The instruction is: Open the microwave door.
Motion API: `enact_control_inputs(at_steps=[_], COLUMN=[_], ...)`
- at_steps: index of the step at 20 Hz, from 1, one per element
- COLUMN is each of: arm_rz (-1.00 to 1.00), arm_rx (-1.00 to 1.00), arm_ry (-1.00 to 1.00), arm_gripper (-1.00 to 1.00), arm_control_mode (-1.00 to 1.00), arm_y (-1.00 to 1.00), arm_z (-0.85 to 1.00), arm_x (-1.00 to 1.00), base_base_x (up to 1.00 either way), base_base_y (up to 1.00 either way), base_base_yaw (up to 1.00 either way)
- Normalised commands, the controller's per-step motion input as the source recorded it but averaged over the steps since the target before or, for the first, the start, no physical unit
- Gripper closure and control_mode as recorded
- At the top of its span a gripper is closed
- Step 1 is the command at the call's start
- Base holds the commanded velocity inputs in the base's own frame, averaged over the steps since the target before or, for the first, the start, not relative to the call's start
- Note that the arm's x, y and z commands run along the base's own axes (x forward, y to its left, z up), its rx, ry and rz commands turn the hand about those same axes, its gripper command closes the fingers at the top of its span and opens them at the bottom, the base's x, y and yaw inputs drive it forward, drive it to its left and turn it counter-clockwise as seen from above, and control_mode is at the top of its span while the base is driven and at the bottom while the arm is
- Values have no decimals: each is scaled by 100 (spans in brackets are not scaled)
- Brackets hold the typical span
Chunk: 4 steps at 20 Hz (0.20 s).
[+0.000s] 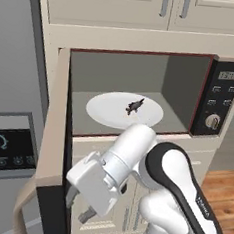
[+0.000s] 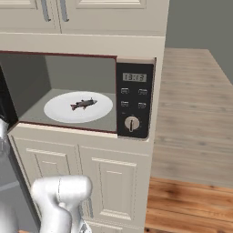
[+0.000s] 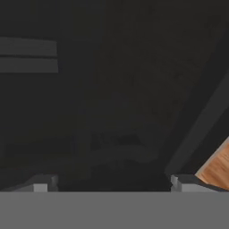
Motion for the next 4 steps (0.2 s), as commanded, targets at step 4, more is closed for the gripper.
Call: enact_control_inputs(at_steps=[4], arm_rz=[0], arm_rx=[0], arm_ry=[0], arm_gripper=[-100], arm_control_mode=[-100], arm_y=[0], arm_z=[0], arm_x=[0], base_base_x=[0], base_base_y=[0], base_base_yaw=[0])
